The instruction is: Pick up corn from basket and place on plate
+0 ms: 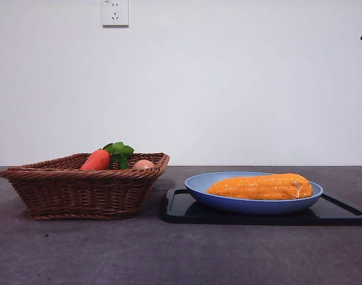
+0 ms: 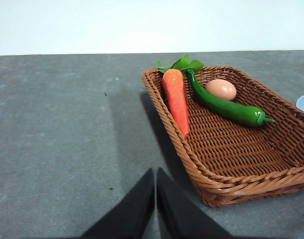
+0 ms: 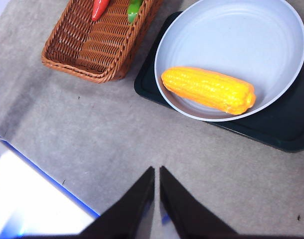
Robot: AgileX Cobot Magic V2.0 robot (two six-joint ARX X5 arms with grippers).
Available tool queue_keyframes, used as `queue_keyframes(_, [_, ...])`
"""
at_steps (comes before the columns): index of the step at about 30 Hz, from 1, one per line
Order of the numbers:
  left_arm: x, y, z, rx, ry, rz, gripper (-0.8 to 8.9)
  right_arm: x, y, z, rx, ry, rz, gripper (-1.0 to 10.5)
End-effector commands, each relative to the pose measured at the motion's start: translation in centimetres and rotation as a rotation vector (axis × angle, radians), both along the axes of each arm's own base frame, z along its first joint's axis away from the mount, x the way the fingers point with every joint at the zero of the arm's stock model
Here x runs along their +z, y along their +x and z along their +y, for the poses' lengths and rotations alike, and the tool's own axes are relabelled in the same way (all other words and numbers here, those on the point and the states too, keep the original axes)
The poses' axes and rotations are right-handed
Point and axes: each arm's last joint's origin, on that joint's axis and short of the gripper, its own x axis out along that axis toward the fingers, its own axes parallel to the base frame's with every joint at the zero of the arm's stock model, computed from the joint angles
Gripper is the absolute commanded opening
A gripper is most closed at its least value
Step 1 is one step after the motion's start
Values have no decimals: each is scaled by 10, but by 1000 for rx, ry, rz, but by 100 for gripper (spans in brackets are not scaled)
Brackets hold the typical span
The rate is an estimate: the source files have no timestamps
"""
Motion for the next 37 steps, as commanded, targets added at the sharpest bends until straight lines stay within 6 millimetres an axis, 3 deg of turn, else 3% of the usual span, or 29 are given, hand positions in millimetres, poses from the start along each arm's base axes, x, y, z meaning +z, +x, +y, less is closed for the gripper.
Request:
queue_keyframes(1, [-9, 1, 0, 2, -6, 26, 7, 4, 2, 1, 10, -3, -22, 2])
queue_keyframes(21, [-9, 1, 0, 2, -6, 22, 7, 5, 2, 1, 16, -11, -41, 2])
queue_keyframes(30, [-9, 1, 0, 2, -6, 22, 7, 20, 0, -13, -31, -128, -471, 2])
queue_keyframes(37, [-9, 1, 0, 2, -6, 22, 7, -9, -20, -30, -203, -155, -720, 2])
